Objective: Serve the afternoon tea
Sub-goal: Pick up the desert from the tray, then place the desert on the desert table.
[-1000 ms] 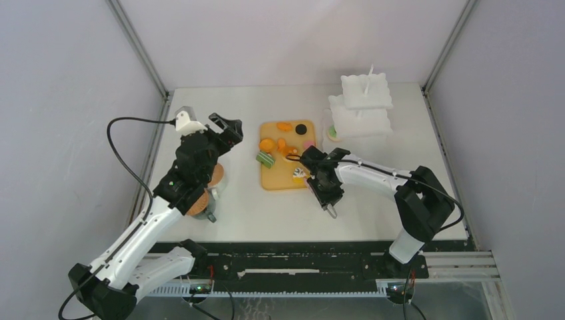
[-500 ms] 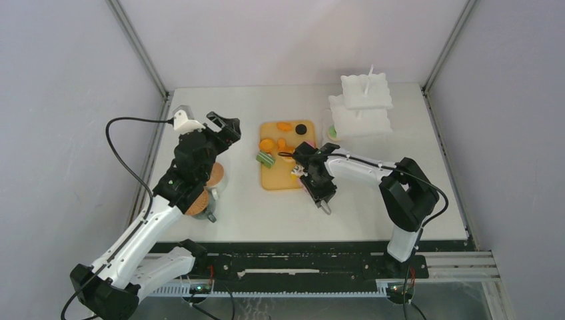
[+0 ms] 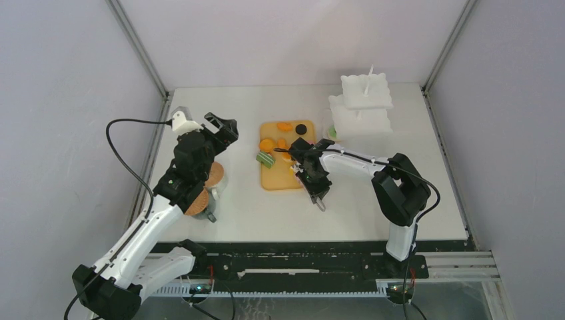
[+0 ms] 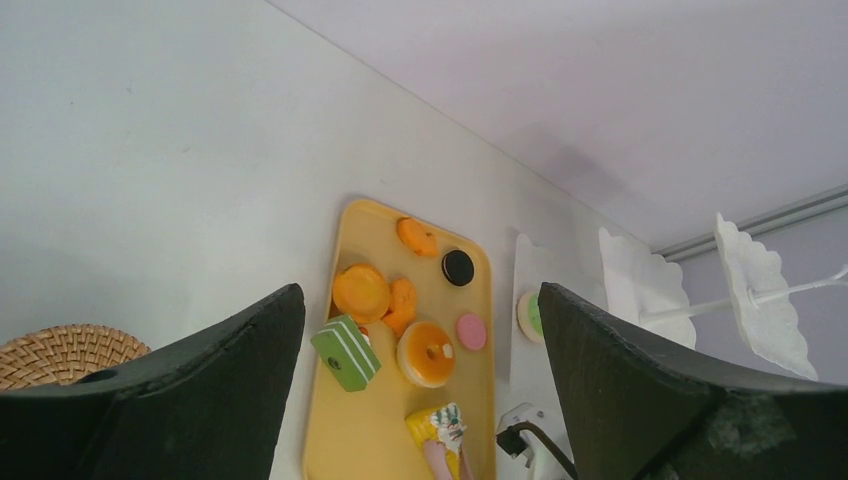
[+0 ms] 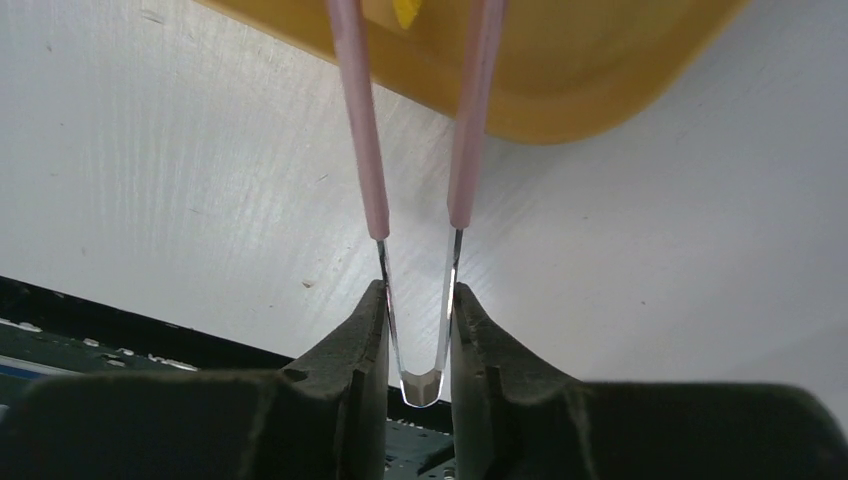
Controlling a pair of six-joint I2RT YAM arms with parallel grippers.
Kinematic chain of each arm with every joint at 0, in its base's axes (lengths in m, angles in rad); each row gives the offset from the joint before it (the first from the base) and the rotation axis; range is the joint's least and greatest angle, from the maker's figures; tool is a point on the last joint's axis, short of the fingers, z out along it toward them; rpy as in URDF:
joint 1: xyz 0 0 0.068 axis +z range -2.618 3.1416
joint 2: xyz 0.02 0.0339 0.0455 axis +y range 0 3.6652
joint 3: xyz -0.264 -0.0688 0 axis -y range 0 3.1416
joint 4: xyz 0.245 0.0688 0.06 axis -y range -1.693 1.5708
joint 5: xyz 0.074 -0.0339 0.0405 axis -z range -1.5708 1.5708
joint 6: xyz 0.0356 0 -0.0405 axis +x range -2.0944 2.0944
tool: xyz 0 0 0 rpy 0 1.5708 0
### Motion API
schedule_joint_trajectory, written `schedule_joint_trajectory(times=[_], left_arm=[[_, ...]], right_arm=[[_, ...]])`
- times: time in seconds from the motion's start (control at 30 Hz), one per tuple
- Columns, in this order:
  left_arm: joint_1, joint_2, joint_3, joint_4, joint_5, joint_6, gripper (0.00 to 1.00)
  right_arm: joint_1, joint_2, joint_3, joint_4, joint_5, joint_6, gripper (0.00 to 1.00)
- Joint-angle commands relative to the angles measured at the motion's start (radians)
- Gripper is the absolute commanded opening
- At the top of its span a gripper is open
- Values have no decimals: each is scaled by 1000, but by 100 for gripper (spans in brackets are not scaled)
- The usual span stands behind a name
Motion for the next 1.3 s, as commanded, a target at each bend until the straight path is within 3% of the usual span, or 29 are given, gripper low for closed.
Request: schedule_joint_trajectory(times=[0.0, 0.17, 0.53, 0.9, 1.27], left_arm=[[10, -2, -20, 34, 19, -5, 91], [12, -2, -14, 32, 21, -1, 91], [10, 60, 38, 35, 39, -28, 90], [-23, 157, 120, 38, 42, -15, 88], [-59, 177, 119, 40, 58, -13, 87]], right_arm=[[-8, -16, 28, -1, -8, -5, 18], [-8, -83, 7, 8, 9, 43, 14], [-45, -267, -39, -48, 116, 161, 14], [-265, -401, -217, -69, 193, 301, 15], [-421, -370, -239, -17, 203, 316, 16]])
